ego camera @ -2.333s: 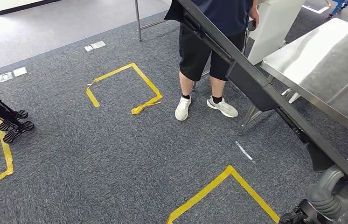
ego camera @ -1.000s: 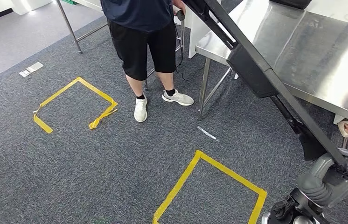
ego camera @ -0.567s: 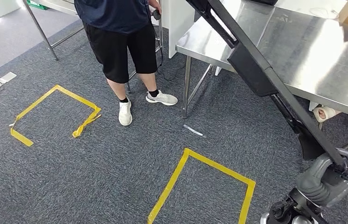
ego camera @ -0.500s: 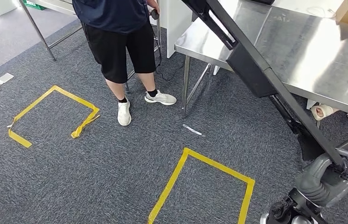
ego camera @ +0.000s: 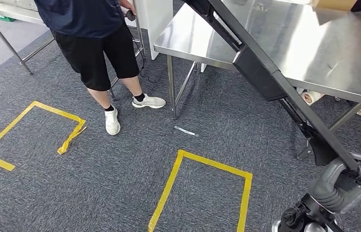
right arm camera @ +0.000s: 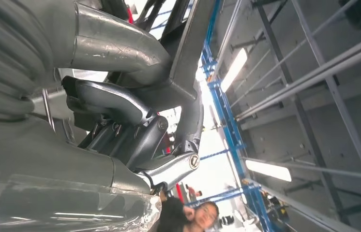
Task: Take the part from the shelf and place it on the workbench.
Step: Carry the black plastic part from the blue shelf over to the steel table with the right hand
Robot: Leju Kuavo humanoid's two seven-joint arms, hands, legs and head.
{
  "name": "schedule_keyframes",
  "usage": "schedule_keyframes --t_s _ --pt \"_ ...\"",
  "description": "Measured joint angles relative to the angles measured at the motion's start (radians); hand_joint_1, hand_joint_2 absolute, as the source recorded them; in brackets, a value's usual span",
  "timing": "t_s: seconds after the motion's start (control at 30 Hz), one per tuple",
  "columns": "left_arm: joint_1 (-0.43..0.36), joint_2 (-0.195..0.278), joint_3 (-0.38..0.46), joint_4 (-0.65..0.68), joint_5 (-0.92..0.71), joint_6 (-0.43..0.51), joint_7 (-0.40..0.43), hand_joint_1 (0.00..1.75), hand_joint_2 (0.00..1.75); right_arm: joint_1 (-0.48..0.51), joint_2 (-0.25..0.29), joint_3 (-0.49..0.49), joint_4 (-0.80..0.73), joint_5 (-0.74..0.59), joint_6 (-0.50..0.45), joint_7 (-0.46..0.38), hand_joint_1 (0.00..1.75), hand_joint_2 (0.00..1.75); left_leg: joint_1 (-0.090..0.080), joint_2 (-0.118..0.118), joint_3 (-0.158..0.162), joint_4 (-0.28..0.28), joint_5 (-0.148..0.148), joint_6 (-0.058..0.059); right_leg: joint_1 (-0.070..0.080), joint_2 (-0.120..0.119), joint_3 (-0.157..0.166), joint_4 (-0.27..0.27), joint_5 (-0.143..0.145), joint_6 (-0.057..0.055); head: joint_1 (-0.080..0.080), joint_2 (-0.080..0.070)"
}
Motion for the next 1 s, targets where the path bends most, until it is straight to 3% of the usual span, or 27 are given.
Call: schedule_keyframes --t_s 0.07,0.13,0.17,0.2,0.27,0.33,0.4,0.47,0.53,0.6,0.67,0.7,0.73,0.8,0.83,0.9,1.0 --pt "0.001 -0.001 0.000 0.000 -0.005 -0.001 0.001 0.00 1.75 0.000 -0.001 0.001 0.000 0.000 -0.001 0.000 1.75 1.75 0.005 -0.037 -0.037 0.078 -0.048 -0.009 -0.007 0.015 0.001 -0.003 0.003 -0.014 -0.002 0.000" --pt "0.005 -0.002 0.000 0.000 -0.010 -0.002 0.002 0.00 1.75 0.003 -0.002 0.001 0.000 0.000 -0.003 0.000 1.75 1.75 0.006 -0.059 -0.102 0.211 -0.108 -0.012 -0.004 0.030 0.001 -0.002 0.003 -0.022 -0.004 0.000" --pt "0.008 -0.002 0.000 0.000 -0.012 -0.002 0.002 0.00 1.75 0.006 -0.002 0.001 0.000 0.000 -0.004 0.000 1.75 1.75 0.006 -0.062 -0.129 0.261 -0.120 -0.014 -0.003 0.039 0.001 -0.002 0.003 -0.022 -0.003 0.000" --pt "0.010 -0.003 0.000 0.000 -0.014 -0.002 0.003 0.00 1.75 0.008 -0.002 0.000 0.000 -0.001 -0.005 0.000 1.75 1.75 0.007 -0.063 -0.140 0.277 -0.113 -0.014 -0.003 0.049 0.002 -0.001 0.003 -0.022 -0.004 0.000" --pt "0.013 -0.003 0.000 0.000 -0.017 -0.002 0.004 0.00 1.75 0.013 -0.002 0.000 0.000 0.000 -0.005 0.000 1.75 1.75 0.010 -0.068 -0.109 0.199 -0.050 -0.012 -0.003 0.070 0.005 -0.001 0.002 -0.021 -0.004 0.000" --pt "0.012 -0.003 0.000 0.000 -0.018 -0.002 0.006 0.00 1.75 0.014 -0.002 0.000 0.000 0.000 -0.003 0.001 1.75 1.75 0.015 -0.100 -0.049 0.067 0.007 -0.008 0.000 0.089 0.004 0.001 0.002 -0.018 -0.003 0.000" --pt "0.011 -0.004 0.000 0.000 -0.020 -0.003 0.006 0.00 1.75 0.014 -0.001 -0.001 0.000 0.001 0.000 0.001 1.75 1.75 0.015 -0.123 -0.022 0.007 0.017 -0.003 0.002 0.104 -0.002 0.002 0.005 -0.009 -0.002 0.000" --pt "0.010 -0.005 0.000 0.000 -0.023 -0.003 0.006 0.00 1.75 0.015 -0.002 -0.002 -0.001 0.002 0.002 0.001 1.75 1.75 0.009 -0.110 -0.018 -0.001 0.020 0.009 0.000 0.117 -0.011 0.001 0.010 0.005 -0.001 0.000" --pt "0.008 -0.006 0.000 0.000 -0.026 -0.002 0.005 0.00 1.75 0.017 -0.003 -0.003 -0.001 0.003 0.002 0.001 1.75 1.75 0.009 -0.091 -0.013 -0.010 0.028 0.025 0.001 0.093 -0.030 0.027 -0.003 0.013 0.002 0.000" --pt "0.008 -0.006 0.000 0.000 -0.028 -0.002 0.003 0.00 1.75 0.017 -0.004 -0.004 -0.001 0.003 0.004 0.001 1.75 1.75 0.008 -0.072 -0.012 -0.014 0.031 0.034 0.002 0.052 -0.078 0.128 -0.051 0.010 0.007 0.000" --pt "0.008 -0.006 0.000 0.000 -0.029 -0.002 0.001 0.00 1.75 0.019 -0.004 -0.004 0.000 0.002 0.007 0.001 1.75 1.75 0.006 -0.053 -0.013 -0.013 0.031 0.036 0.002 0.039 -0.135 0.252 -0.095 0.010 0.009 0.000" --pt "0.008 -0.007 0.000 0.000 -0.029 -0.001 0.001 0.00 1.75 0.021 -0.005 -0.004 0.000 0.002 0.008 0.001 1.75 1.75 0.006 -0.045 -0.014 -0.013 0.030 0.036 0.001 0.038 -0.146 0.277 -0.099 0.014 0.010 0.000" --pt "0.008 -0.007 0.000 0.000 -0.029 -0.001 0.000 0.00 1.75 0.022 -0.005 -0.004 0.001 0.002 0.009 0.001 1.75 1.75 0.006 -0.039 -0.013 -0.013 0.030 0.035 -0.001 0.036 -0.138 0.264 -0.090 0.021 0.010 0.000" --pt "0.006 -0.009 0.000 0.000 -0.030 0.000 -0.001 0.00 1.75 0.023 -0.006 -0.005 0.001 0.005 0.011 0.000 1.75 1.75 0.006 -0.032 -0.011 -0.013 0.029 0.032 -0.006 0.025 -0.068 0.136 -0.046 0.035 0.010 0.000" --pt "0.005 -0.010 0.000 0.000 -0.031 0.001 -0.002 0.00 1.75 0.023 -0.007 -0.006 0.001 0.006 0.011 0.000 1.75 1.75 0.004 -0.030 -0.010 -0.012 0.027 0.027 -0.006 0.020 -0.030 0.069 -0.026 0.037 0.010 0.000" --pt "0.004 -0.010 0.000 0.000 -0.032 0.002 -0.003 0.00 1.75 0.023 -0.006 -0.006 0.001 0.008 0.011 0.000 1.75 1.75 -0.001 -0.029 -0.010 -0.009 0.022 0.022 -0.006 0.014 0.009 -0.001 -0.008 0.028 0.009 0.000" --pt "0.004 -0.009 0.000 0.000 -0.033 0.002 -0.003 0.00 1.75 0.024 -0.006 -0.009 0.002 0.009 0.012 0.000 1.75 1.75 -0.001 -0.031 -0.011 -0.008 0.023 0.039 -0.006 0.017 0.012 -0.003 -0.004 0.019 0.007 0.000"
